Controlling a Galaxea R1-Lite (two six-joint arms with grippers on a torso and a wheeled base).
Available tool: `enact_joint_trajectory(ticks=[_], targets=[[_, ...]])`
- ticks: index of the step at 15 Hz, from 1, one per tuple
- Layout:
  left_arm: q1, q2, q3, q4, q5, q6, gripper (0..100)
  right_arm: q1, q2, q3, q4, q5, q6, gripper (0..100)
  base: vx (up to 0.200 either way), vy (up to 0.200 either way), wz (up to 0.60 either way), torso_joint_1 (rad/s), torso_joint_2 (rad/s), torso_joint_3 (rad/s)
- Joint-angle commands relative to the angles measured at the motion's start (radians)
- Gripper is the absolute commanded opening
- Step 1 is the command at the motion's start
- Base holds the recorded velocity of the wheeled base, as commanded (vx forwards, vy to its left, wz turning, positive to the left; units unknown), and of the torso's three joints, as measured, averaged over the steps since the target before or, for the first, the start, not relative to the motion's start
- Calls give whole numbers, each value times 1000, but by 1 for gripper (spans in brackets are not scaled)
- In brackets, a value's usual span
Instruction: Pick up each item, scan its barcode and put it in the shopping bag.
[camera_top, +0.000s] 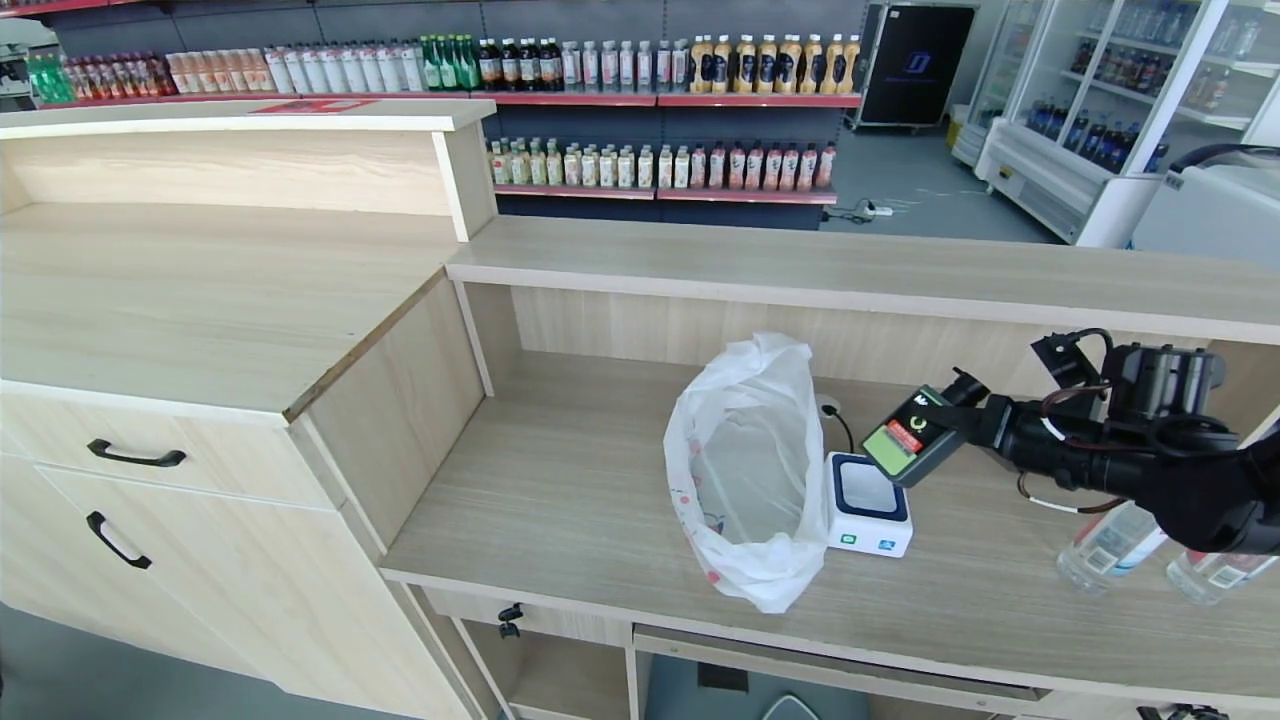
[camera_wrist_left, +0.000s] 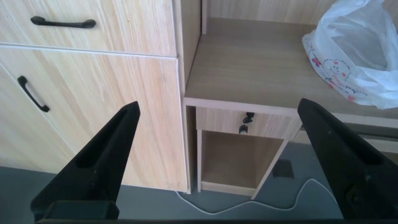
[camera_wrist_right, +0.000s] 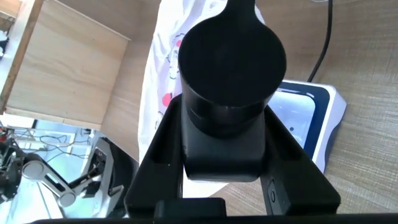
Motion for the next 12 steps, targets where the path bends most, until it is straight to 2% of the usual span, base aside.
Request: enact_joint_trajectory(ticks=[1, 12], targets=[[0, 1, 0, 0, 0, 0, 100, 0, 13, 6, -13, 1, 0, 0, 0, 0, 0, 0, 0, 0], [0, 1, 0, 0, 0, 0, 100, 0, 15, 5, -20, 3, -1, 0, 0, 0, 0, 0, 0, 0]])
